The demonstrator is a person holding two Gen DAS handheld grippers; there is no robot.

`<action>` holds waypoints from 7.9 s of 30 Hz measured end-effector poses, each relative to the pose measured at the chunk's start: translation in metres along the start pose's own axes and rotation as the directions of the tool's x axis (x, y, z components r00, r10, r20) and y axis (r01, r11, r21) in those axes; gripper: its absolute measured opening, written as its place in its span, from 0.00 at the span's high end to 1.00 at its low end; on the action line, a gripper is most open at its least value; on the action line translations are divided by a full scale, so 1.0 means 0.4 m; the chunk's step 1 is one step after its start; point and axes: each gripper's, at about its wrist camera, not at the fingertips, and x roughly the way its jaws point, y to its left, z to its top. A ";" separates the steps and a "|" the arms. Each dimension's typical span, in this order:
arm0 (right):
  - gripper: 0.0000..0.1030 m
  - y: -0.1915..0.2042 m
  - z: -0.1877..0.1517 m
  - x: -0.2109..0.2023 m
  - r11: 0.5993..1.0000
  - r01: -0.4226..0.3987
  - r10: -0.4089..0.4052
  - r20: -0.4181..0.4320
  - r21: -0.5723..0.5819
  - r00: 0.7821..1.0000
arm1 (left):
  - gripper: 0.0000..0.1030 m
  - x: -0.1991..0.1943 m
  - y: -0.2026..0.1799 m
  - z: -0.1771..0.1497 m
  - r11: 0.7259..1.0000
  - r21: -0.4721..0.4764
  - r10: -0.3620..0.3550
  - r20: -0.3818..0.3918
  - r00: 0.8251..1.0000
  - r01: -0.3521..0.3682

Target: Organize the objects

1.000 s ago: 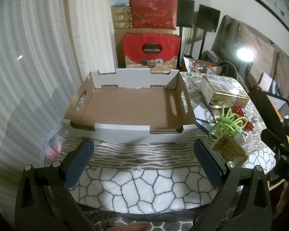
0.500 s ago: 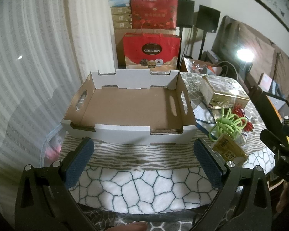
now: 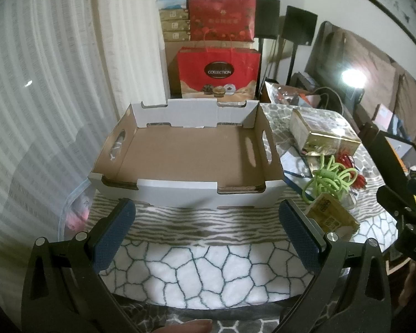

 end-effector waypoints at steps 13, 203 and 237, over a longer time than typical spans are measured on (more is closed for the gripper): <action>0.00 -0.001 0.004 -0.001 1.000 -0.002 0.002 -0.001 -0.001 1.000 | 0.00 0.014 0.011 0.004 1.000 0.002 0.020 -0.005 1.000 -0.020; 0.63 -0.005 0.030 0.303 0.954 -0.263 0.294 -0.283 0.142 0.913 | 0.96 0.271 0.369 -0.040 0.992 -0.128 -0.020 -0.197 0.980 -0.005; 0.86 0.296 0.184 0.199 0.869 -0.495 0.488 -0.187 0.015 0.852 | 0.96 0.270 0.370 -0.039 0.990 -0.139 -0.029 -0.202 0.979 0.001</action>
